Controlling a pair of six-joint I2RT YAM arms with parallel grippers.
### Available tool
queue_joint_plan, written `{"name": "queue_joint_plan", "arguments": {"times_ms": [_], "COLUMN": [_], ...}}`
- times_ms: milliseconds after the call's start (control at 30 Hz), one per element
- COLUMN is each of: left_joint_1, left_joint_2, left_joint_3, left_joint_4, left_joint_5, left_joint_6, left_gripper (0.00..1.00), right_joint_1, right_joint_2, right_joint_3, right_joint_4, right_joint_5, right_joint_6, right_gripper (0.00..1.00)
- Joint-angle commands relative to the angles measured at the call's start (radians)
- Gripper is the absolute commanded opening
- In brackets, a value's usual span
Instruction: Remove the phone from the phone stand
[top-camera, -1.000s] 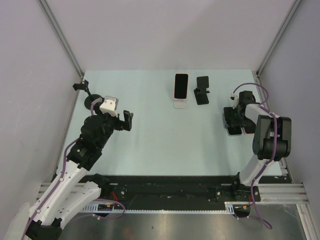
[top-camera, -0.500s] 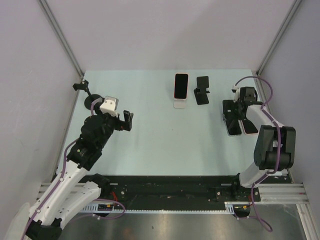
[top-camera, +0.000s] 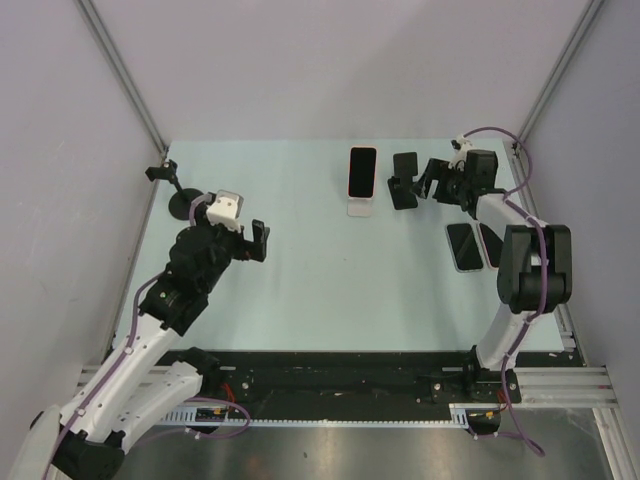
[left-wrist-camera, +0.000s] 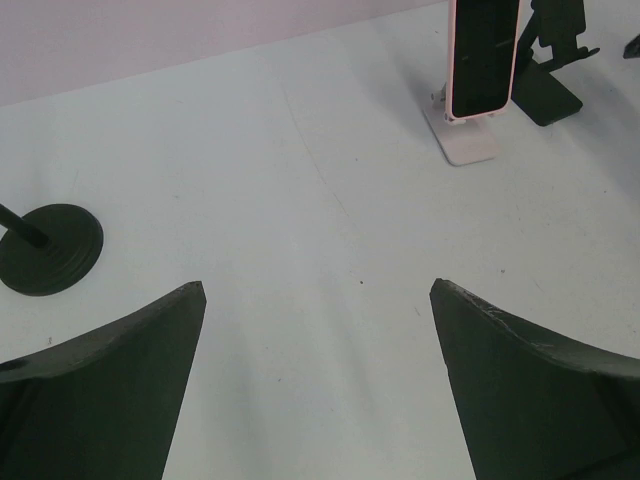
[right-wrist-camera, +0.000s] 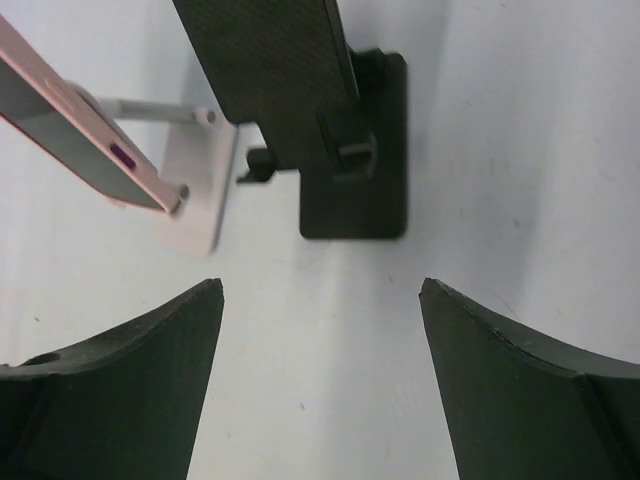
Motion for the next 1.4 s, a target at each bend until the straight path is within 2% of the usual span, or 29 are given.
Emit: {"name": "queue_joint_plan", "arguments": {"times_ms": [0,367,467,567,667,700,767,800,867,900,1000,1067,1367], "left_joint_1": [0.000,0.010,0.013,0.014,0.014,0.014,0.016,0.016,0.017,0.016,0.017,0.017,0.016], "left_joint_2": [0.019,0.079,0.095,0.108,0.118,0.121,0.124,0.127,0.131,0.133,0.130,0.128,0.116], "left_joint_3": [-0.004,-0.009,-0.009,-0.009,-0.010,-0.010,-0.009,-0.009,-0.010,-0.010,-0.009,-0.009,-0.004], "left_joint_4": [0.014,0.014,0.013,0.013,0.013,0.013,0.013,0.014,0.013,0.014,0.014,0.016,0.013], "left_joint_5": [0.010,0.016,0.016,0.017,0.019,0.019,0.023,0.025,0.028,0.027,0.033,0.039,0.074], "left_joint_6": [0.039,0.047,0.048,0.050,0.050,0.050,0.050,0.050,0.052,0.052,0.050,0.048,0.032], "left_gripper": [1.00,1.00,1.00,1.00,1.00,1.00,1.00,1.00,1.00,1.00,1.00,1.00,1.00], "right_joint_1": [0.010,-0.013,-0.011,-0.014,-0.019,-0.019,-0.022,-0.024,-0.034,-0.037,-0.051,-0.059,-0.070], "right_joint_2": [0.128,0.395,0.452,0.475,0.483,0.484,0.481,0.475,0.461,0.445,0.414,0.377,0.144], "right_joint_3": [0.117,0.378,0.453,0.463,0.452,0.447,0.435,0.417,0.391,0.365,0.328,0.295,0.095], "right_joint_4": [0.177,0.160,0.120,0.153,0.192,0.195,0.216,0.224,0.262,0.279,0.306,0.301,0.260], "right_joint_5": [-0.106,-0.226,-0.275,-0.333,-0.392,-0.412,-0.429,-0.441,-0.452,-0.461,-0.472,-0.476,-0.453], "right_joint_6": [0.133,0.081,0.051,0.069,0.089,0.093,0.100,0.106,0.130,0.139,0.146,0.141,0.107], "right_gripper": [0.84,0.84,0.81,0.75,0.64,0.56,0.47,0.36,0.24,0.15,0.04,0.00,0.00]}}
